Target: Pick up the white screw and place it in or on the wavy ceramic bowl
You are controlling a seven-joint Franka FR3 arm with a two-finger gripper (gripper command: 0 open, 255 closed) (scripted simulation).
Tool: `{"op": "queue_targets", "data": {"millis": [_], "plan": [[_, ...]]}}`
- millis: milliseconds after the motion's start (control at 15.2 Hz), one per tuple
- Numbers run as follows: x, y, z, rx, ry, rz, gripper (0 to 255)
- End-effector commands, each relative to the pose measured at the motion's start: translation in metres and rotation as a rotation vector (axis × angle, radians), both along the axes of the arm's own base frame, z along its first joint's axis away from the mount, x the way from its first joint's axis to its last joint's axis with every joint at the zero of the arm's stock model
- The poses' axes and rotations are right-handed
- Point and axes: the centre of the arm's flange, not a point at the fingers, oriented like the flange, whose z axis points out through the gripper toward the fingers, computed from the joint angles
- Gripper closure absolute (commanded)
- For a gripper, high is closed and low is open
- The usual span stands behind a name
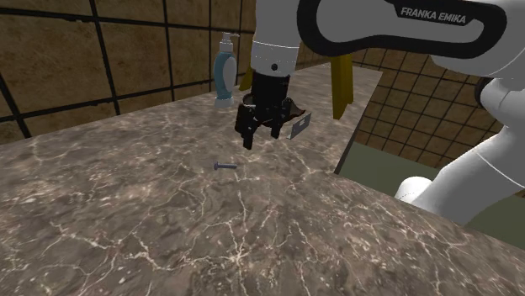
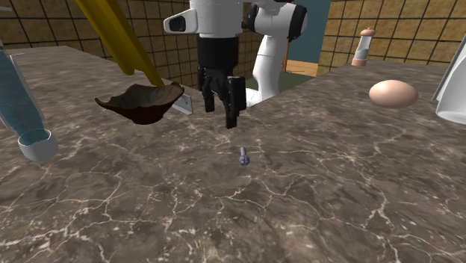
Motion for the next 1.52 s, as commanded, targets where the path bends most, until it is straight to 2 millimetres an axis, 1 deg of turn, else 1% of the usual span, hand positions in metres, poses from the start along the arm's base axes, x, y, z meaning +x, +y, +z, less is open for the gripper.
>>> {"op": "queue_targets", "data": {"millis": [0,330,396,924,1386,1452], "plan": [[0.005,0.025,0.003,0.006,0.009,-0.008,0],[0.020,0.088,0.010,0.019,0.031,-0.025,0],[0.023,0.097,0.011,0.021,0.034,-0.027,0],[0.022,0.098,-0.029,0.021,0.034,-0.027,0],[0.022,0.098,-0.029,0.021,0.034,-0.027,0],[0.022,0.098,-0.029,0.021,0.034,-0.027,255]]}}
